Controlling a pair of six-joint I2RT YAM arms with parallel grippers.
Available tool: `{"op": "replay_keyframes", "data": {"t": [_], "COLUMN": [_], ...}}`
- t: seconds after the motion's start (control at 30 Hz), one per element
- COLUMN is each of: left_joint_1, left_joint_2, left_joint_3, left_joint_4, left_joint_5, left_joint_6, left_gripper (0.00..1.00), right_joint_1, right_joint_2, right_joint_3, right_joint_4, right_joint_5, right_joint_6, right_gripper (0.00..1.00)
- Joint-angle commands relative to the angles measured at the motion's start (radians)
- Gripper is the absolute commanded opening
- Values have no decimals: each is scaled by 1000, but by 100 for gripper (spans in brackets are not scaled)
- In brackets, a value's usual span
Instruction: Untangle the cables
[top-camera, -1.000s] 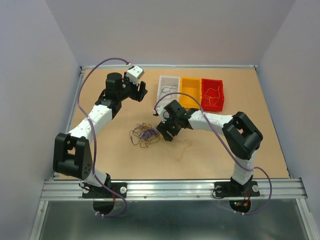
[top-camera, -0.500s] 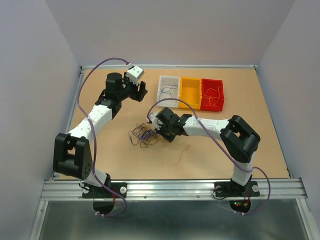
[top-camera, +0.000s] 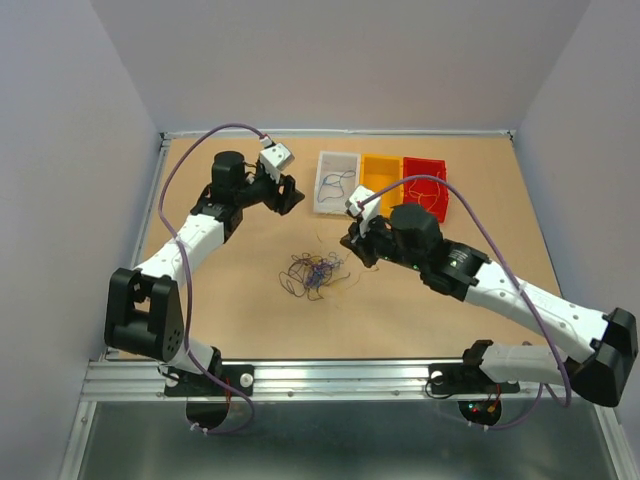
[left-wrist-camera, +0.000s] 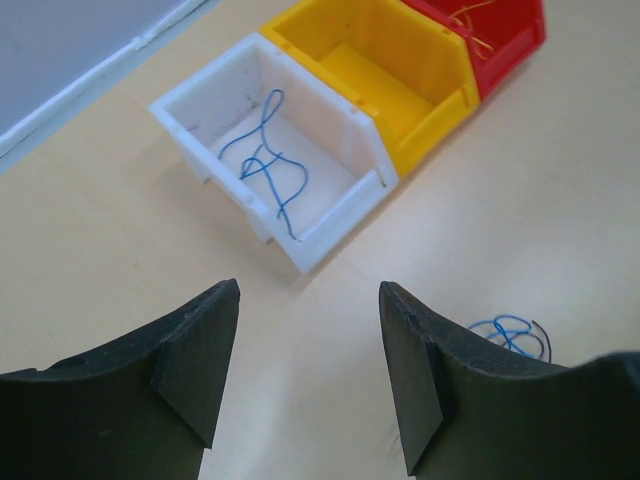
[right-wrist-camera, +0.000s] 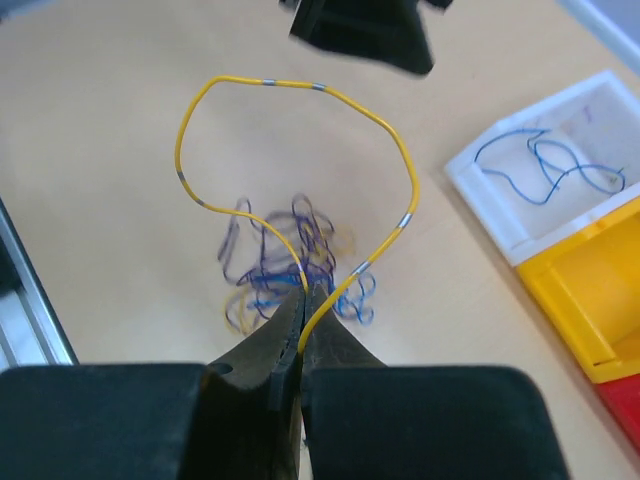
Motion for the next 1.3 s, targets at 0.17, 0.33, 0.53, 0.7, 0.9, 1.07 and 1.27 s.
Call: {"op": "replay_keyframes", "data": {"t": [0.17,0.33,0.53,0.7,0.9,1.07,1.27], "left_joint_1": [-17,-28,-41,-54,-60,-86,-159], "left_joint_2": [-159,-193,-196,-212,-232,-206,-212], "left_joint_3": [-105,-140,-160,-169,-188,-188,-212], "left_joint_4": [70,90,91,97,114,155,160], "left_joint_5": [374,447,516,543,559,595,563], "left_joint_6": [125,146,166,163,155,103,129], "left_gripper": [70,70,70,70,70,70,70], "right_joint_1": [1,0,1,1,0,1,1], "right_joint_2": [-70,-42,-18,11,45,90,116], "right_joint_3": [137,259,429,518,576,629,647], "right_joint_4": [107,110,110,104,111,110,113], "right_joint_5": [13,84,102,118,245,239,254], "right_joint_6": [104,171,211,239,237,247,250], "right_gripper": [0,0,1,1,1,0,1]}}
